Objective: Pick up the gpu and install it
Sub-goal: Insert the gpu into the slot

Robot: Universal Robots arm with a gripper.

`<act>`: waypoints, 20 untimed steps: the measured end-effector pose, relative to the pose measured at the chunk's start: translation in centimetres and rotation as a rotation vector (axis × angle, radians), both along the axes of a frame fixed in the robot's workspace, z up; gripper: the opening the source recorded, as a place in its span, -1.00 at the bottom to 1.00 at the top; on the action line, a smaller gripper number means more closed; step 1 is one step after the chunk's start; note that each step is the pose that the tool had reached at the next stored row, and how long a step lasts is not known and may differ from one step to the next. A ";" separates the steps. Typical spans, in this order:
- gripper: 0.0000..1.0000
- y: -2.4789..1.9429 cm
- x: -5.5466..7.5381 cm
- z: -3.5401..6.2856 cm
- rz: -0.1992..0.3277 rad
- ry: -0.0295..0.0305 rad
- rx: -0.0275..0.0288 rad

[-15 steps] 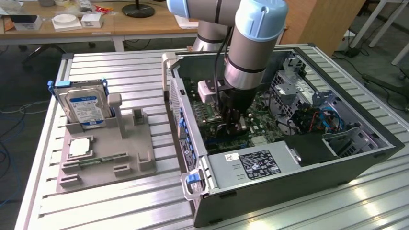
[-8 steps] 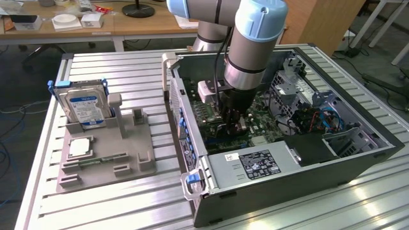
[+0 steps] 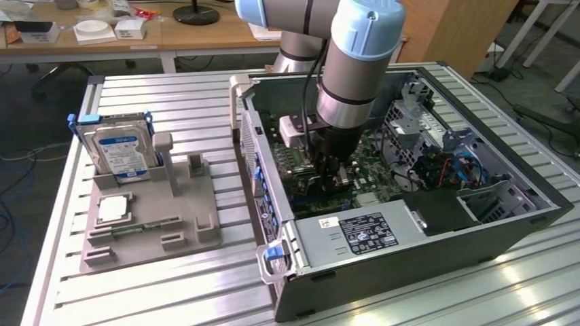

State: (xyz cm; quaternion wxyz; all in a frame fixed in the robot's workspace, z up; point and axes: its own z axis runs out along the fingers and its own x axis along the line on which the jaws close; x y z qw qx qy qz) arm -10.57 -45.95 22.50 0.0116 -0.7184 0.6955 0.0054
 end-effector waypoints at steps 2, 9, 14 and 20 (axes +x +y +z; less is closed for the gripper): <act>-0.46 0.01 0.0 -0.02 0.000 0.0010 0.0009; -0.46 0.03 -0.1 -0.02 -0.001 0.0012 0.0013; -0.46 0.02 -0.1 -0.03 -0.001 0.0012 0.0013; -0.46 0.02 -0.1 -0.03 -0.001 0.0012 0.0013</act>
